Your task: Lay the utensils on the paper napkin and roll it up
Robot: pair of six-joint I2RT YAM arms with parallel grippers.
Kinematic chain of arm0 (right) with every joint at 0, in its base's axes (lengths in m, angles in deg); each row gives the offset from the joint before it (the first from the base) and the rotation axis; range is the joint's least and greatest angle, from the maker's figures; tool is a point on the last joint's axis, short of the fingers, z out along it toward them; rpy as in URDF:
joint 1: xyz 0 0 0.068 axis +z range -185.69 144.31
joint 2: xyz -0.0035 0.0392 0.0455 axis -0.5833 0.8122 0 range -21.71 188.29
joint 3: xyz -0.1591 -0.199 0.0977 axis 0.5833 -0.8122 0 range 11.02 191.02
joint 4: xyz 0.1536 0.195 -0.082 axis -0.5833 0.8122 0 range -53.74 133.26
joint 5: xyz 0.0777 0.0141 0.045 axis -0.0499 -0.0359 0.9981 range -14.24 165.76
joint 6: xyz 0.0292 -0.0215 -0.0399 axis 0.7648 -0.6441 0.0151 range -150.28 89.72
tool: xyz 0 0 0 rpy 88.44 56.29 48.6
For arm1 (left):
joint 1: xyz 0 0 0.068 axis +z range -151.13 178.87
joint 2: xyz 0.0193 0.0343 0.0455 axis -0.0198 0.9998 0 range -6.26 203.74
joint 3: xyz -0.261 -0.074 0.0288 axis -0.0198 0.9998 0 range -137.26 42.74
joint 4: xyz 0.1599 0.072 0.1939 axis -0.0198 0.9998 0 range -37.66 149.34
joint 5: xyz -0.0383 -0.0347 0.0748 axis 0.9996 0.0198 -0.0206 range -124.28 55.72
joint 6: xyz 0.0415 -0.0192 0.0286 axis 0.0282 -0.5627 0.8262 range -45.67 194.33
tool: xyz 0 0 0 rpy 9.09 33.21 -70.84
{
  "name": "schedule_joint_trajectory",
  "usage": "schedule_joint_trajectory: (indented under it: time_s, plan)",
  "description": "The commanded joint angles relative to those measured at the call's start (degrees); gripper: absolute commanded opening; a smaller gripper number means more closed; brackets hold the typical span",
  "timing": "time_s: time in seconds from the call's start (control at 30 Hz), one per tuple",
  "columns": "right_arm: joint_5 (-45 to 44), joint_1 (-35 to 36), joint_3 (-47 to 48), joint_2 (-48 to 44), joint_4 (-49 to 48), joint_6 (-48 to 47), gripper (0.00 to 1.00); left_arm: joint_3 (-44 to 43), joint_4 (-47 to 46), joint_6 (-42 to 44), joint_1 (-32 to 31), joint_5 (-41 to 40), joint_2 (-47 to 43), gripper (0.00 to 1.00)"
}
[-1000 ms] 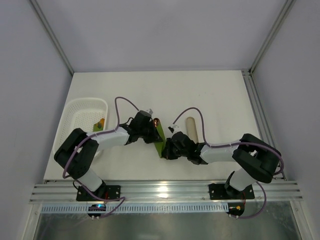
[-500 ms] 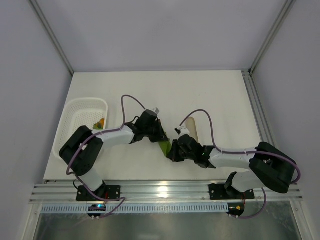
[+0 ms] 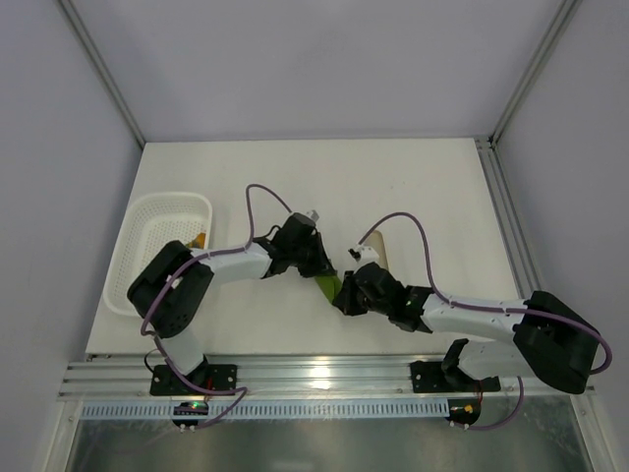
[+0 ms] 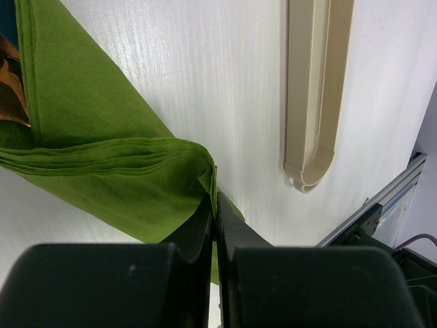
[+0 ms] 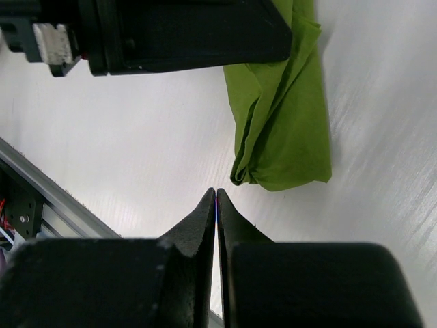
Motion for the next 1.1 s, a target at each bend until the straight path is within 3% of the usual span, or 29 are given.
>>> schedule_joint_trajectory:
  time_s: [0.0, 0.57, 1.07]
  plan:
    - [0.12, 0.26, 2.46, 0.31, -1.46, -2.55, 0.05, -2.25, -1.24, 1.20, -0.37, -0.23, 1.01, 0.00]
    - [5.66, -6.51, 4.39, 9.64, -8.24, -5.46, 0.04, -4.18, 0.61, 1.91, -0.72, -0.58, 2.60, 0.00]
    - [-3.57, -6.60, 1.49, 7.61, -0.94, -0.27, 0.04, -8.05, 1.93, 2.87, -0.81, -0.67, 5.32, 0.00]
